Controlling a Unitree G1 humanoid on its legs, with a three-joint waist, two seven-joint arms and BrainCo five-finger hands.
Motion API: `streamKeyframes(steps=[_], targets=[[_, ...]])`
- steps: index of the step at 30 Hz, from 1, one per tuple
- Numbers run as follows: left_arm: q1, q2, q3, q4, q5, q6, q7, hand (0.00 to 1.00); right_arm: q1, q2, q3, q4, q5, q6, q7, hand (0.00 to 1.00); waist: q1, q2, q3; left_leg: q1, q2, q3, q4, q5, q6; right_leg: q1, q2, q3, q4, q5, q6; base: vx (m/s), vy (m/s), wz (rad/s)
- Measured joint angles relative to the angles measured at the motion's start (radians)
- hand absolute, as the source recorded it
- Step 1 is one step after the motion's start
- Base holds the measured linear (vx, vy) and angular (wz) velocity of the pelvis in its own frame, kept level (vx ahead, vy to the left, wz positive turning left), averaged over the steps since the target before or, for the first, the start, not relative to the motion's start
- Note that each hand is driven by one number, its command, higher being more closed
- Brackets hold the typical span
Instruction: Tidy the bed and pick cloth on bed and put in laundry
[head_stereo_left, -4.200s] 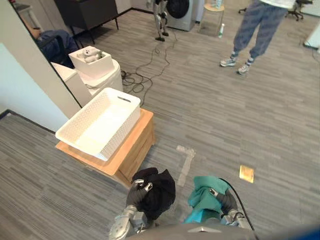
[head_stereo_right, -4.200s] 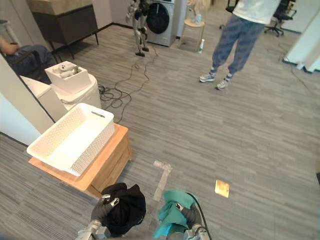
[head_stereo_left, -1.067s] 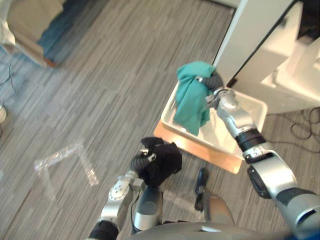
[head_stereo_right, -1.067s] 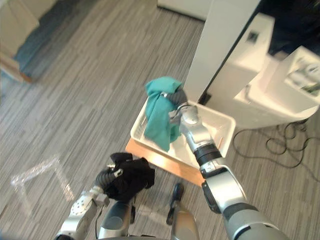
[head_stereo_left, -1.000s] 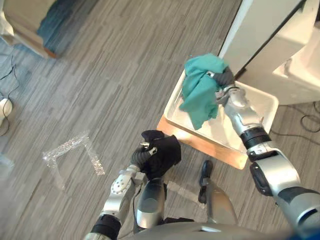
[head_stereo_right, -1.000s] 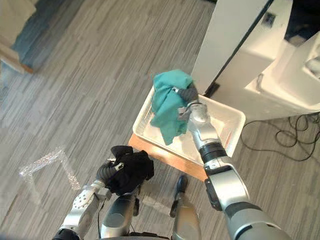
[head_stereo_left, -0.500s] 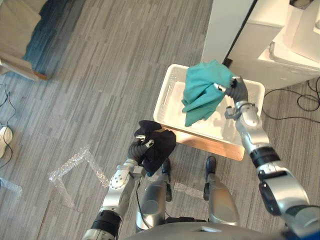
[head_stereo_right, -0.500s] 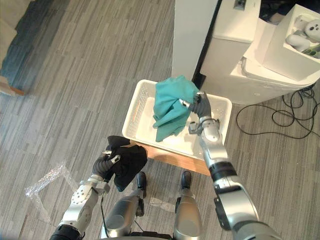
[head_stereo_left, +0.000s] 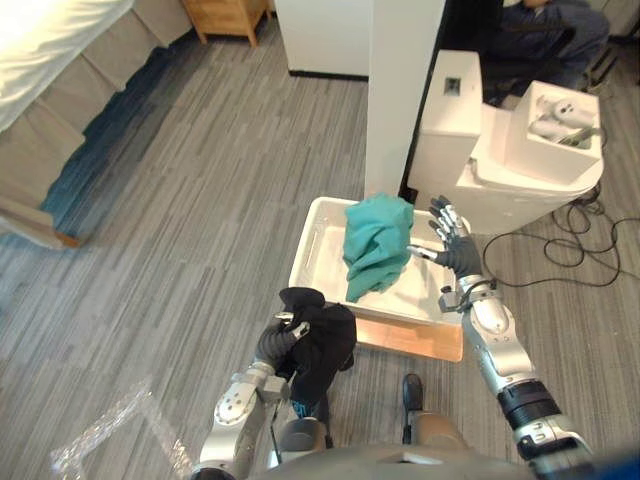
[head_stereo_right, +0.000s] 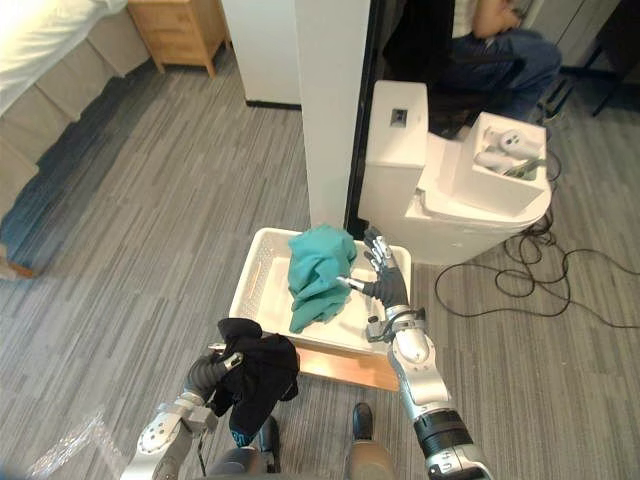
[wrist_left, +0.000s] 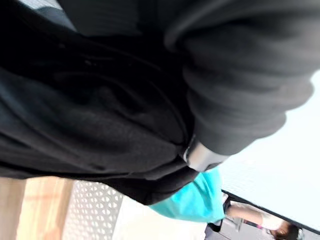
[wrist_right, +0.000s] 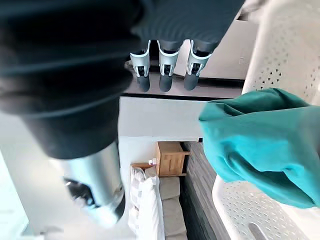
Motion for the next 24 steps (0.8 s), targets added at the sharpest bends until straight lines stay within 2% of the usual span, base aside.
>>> streamKeyframes(steps=[4, 6, 8, 10, 16, 19, 24], targets=[[0.021, -0.001, 0.053, -0.062, -0.021, 0.001, 0.014, 1.00, 0.059, 0.000, -0.024, -0.008, -0.001, 0.049, -0.030, 0.00, -0.002, -0.010, -0.042, 0.004, 0.003, 0.011, 0.000, -0.001, -0.001, 0.002, 0.003, 0.004, -0.003, 0.000, 0.000, -0.01, -0.004, -0.02], [0.036, -0.005, 0.138, -0.195, -0.061, 0.011, 0.016, 1.00, 0.128, 0.000, -0.093, -0.001, 0.000, 0.096, -0.053, 0.00, -0.002, -0.013, -0.056, 0.006, 0.004, 0.010, 0.000, -0.001, -0.001, 0.006, 0.003, 0.004, -0.003, 0.000, -0.001, 0.00, 0.000, 0.00], [0.034, -0.004, 0.221, -0.298, -0.098, 0.007, 0.025, 1.00, 0.182, 0.000, -0.161, 0.034, 0.001, 0.121, -0.068, 0.00, -0.009, -0.012, -0.059, 0.021, 0.003, 0.011, -0.001, -0.001, -0.001, 0.019, 0.002, 0.004, -0.003, 0.000, -0.001, 0.00, 0.000, 0.00], [0.028, 0.008, 0.314, -0.399, -0.138, -0.008, 0.034, 1.00, 0.248, 0.000, -0.231, 0.114, 0.005, 0.149, -0.076, 0.00, -0.026, -0.009, -0.082, 0.025, 0.003, 0.012, 0.000, -0.003, -0.001, 0.024, 0.003, 0.004, -0.005, -0.001, -0.002, 0.00, 0.000, 0.00], [-0.058, 0.078, 0.426, -0.499, -0.199, -0.021, 0.035, 1.00, 0.373, 0.010, -0.280, 0.327, 0.043, 0.159, -0.085, 0.00, -0.051, -0.005, -0.118, 0.038, 0.004, 0.016, -0.001, -0.005, -0.002, 0.037, 0.003, 0.004, -0.013, 0.000, -0.003, -0.01, -0.003, -0.03], [-0.140, 0.130, 0.445, -0.506, -0.198, -0.018, 0.034, 1.00, 0.403, 0.034, -0.283, 0.407, 0.083, 0.158, -0.052, 0.00, -0.062, -0.006, -0.124, 0.046, 0.004, 0.021, -0.001, -0.005, -0.002, 0.042, 0.004, 0.013, -0.014, 0.004, -0.006, -0.04, -0.006, -0.08], [-0.273, 0.210, 0.424, -0.451, -0.174, 0.050, 0.035, 1.00, 0.445, 0.047, -0.298, 0.502, 0.122, 0.152, 0.032, 0.00, -0.083, -0.006, -0.144, 0.072, 0.003, 0.060, -0.010, -0.009, -0.002, 0.056, 0.008, 0.048, -0.030, 0.017, -0.008, -0.03, 0.003, -0.18]])
